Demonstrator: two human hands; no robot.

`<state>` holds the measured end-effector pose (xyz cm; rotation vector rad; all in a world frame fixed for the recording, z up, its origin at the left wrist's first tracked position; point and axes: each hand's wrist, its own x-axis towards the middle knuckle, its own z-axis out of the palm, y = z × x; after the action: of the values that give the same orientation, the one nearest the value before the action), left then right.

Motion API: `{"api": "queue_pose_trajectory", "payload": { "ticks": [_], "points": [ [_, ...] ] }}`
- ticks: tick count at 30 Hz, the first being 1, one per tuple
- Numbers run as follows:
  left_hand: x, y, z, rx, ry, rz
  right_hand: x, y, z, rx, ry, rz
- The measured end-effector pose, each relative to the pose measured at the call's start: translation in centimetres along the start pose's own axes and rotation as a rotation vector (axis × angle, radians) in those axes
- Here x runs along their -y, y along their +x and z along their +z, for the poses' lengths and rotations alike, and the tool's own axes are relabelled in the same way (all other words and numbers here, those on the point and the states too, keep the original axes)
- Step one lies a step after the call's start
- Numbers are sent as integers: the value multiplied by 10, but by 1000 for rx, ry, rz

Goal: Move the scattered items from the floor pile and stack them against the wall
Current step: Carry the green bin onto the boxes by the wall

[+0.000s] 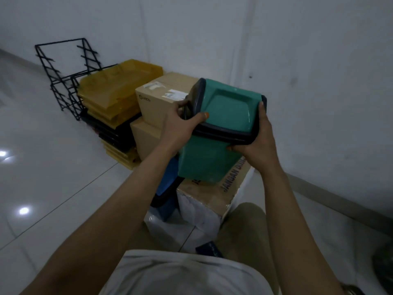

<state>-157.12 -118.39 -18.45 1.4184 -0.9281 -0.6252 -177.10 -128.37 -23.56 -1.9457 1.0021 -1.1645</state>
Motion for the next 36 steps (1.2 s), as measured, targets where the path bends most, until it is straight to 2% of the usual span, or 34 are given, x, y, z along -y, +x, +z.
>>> {"api": "queue_pose_trajectory", "payload": {
  "ticks": [10, 16, 21, 27, 31, 36],
  "points": [
    [16, 31, 33, 129, -10, 5, -21, -4, -14, -94, -64, 42],
    [34, 48, 52, 220, -16, -37, -28, 8, -22, -140, -231, 18],
    [56, 61, 71, 266, 92, -60, -56, 11, -10, -204, -387, 44],
    [70, 85, 89, 259, 176, 28, -69, 35, 7, -256, -472, 88],
    [122, 120, 103, 284, 310, 65, -79, 53, 19, -295, -509, 111],
    [103, 119, 122, 358, 365, 88, -89, 84, 20, -278, -512, 134]
  ]
}}
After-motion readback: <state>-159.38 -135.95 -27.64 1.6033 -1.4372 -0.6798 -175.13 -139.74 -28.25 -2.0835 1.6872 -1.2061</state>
